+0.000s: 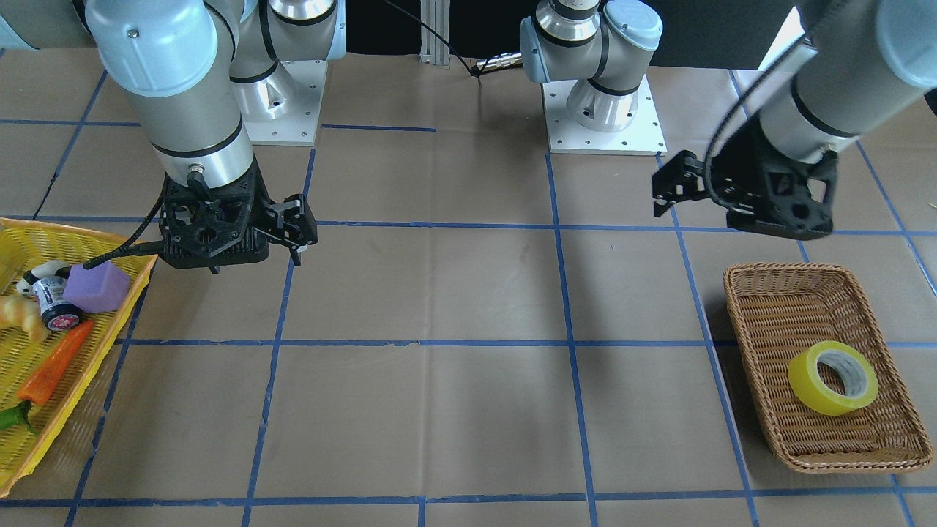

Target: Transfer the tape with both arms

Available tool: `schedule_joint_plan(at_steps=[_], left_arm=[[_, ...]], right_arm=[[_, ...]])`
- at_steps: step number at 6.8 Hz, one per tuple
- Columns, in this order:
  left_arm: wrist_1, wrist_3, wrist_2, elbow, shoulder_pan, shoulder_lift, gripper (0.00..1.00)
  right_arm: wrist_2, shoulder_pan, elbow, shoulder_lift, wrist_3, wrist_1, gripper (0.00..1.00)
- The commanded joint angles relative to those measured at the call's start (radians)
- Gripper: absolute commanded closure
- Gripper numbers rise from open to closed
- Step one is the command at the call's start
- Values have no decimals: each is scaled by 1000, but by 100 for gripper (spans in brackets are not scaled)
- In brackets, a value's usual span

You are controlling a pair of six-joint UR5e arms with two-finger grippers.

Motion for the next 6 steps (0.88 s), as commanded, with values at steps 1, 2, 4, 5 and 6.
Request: schedule_joint_plan(at_steps=[1,2,4,5,6], left_arm=[[9,-196,8,-22,-156,93,0],[35,-201,8,-45,-157,95,0],[106,-204,8,-69,-157,106,0],[106,-204,8,-71,-155,106,0],[106,-189,10,-68,-152,110,0]], right_arm=[[0,0,0,1,0,0,0],[0,0,2,1,0,0,0],[0,0,5,1,0,0,0],[0,0,6,1,0,0,0],[0,0,6,1,1,0,0]])
